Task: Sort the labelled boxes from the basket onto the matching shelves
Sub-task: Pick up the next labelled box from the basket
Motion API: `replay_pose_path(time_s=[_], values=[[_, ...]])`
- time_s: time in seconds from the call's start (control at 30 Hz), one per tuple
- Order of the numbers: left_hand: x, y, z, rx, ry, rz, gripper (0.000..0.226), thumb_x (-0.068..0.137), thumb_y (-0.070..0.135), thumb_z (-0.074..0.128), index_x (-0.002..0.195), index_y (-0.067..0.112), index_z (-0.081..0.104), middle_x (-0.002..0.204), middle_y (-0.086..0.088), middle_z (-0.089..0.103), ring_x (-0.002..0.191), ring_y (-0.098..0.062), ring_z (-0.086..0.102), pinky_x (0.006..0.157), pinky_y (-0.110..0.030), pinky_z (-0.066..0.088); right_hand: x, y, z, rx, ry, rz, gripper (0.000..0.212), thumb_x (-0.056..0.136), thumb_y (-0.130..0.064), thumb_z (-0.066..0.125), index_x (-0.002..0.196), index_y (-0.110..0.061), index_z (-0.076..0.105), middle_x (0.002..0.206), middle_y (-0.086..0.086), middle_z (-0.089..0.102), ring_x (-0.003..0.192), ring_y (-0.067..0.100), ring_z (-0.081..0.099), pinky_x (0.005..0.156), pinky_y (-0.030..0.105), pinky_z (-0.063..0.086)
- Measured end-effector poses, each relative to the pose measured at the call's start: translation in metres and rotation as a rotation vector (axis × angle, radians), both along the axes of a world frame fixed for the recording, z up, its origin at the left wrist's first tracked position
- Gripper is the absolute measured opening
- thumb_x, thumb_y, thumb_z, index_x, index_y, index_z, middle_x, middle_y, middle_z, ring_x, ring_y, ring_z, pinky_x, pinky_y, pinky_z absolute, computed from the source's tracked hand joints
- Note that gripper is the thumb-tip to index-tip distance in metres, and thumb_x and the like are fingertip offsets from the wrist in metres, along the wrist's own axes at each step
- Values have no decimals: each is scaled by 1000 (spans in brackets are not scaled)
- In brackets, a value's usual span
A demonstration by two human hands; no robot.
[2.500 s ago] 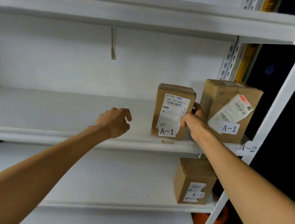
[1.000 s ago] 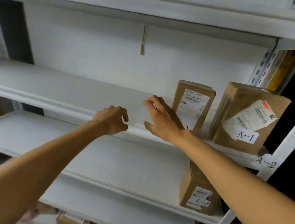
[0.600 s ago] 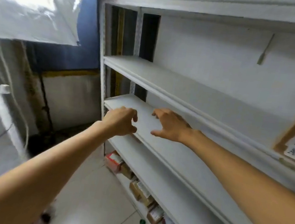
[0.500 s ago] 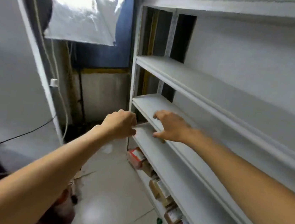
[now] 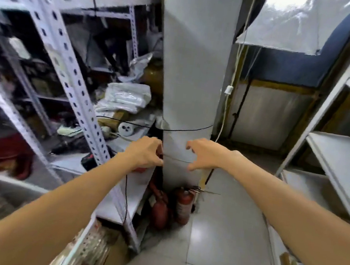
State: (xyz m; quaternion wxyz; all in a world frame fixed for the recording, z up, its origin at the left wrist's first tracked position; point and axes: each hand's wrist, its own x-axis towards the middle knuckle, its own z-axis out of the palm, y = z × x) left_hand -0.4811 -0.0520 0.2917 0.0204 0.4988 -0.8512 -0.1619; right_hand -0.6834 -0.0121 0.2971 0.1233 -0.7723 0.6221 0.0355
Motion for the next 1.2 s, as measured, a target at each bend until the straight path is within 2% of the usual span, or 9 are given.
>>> replay_pose_path(time_s=[0.13, 0.27, 0.4, 0.6, 0.77, 0.87, 0.97, 1.1, 1.2], values=[[63, 15, -5, 26, 6, 175, 25, 77, 28, 68, 100, 19, 63, 96, -1, 65, 85, -20, 61, 76, -41, 55, 52, -26, -4, 46, -5, 198, 67, 83, -41, 70, 135, -7, 45, 129, 9, 54, 114, 26, 52, 88, 33, 46], [118, 49, -10, 25, -18, 390, 30, 78, 29, 70, 104, 15, 61, 97, -2, 63, 87, -22, 61, 76, -42, 55, 115, -37, -12, 62, -22, 410, 62, 83, -40, 70, 131, -8, 47, 124, 9, 55, 109, 26, 53, 88, 37, 46], [164, 95, -25, 58, -58, 620, 33, 81, 30, 70, 109, 18, 60, 97, 3, 59, 91, -19, 59, 78, -36, 54, 182, -30, -25, 138, -41, 632, 67, 87, -42, 67, 139, -11, 41, 136, 7, 48, 119, 24, 49, 94, 34, 43], [221, 166, -47, 86, -73, 898, 41, 77, 39, 73, 112, 22, 60, 105, 1, 61, 94, -22, 59, 83, -40, 53, 266, -5, -41, 142, -26, 873, 67, 85, -42, 70, 137, -11, 43, 135, 8, 50, 118, 24, 50, 95, 36, 45], [260, 208, -55, 103, -64, 1062, 40, 78, 38, 72, 112, 20, 59, 107, -1, 61, 96, -22, 58, 85, -40, 53, 322, 12, -48, 165, -18, 991, 59, 83, -37, 72, 130, -12, 47, 127, 5, 52, 112, 24, 51, 90, 34, 46], [283, 219, -61, 114, -41, 1124, 38, 79, 36, 71, 111, 18, 59, 106, -1, 62, 95, -21, 59, 84, -39, 52, 355, 13, -51, 166, -8, 1030, 61, 80, -40, 73, 128, -13, 48, 126, 6, 54, 110, 25, 53, 93, 41, 48], [307, 223, -68, 124, -17, 1177, 39, 79, 37, 72, 111, 22, 56, 111, -1, 61, 97, -21, 59, 85, -39, 52, 387, 10, -54, 174, 12, 1044, 63, 79, -40, 74, 129, -13, 48, 126, 7, 55, 111, 25, 54, 95, 42, 48], [342, 220, -78, 160, -3, 1220, 44, 81, 39, 72, 117, 19, 56, 114, 0, 59, 100, -20, 58, 87, -37, 51, 430, 3, -62, 184, 27, 1066, 63, 78, -41, 75, 128, -13, 49, 126, 7, 56, 109, 23, 54, 90, 35, 47], [369, 218, -86, 184, -6, 1228, 45, 81, 40, 71, 118, 17, 58, 112, 2, 61, 98, -18, 57, 85, -36, 51, 461, -4, -70, 203, 30, 1079, 68, 79, -39, 75, 135, -13, 45, 135, 7, 52, 118, 24, 51, 88, 28, 40]])
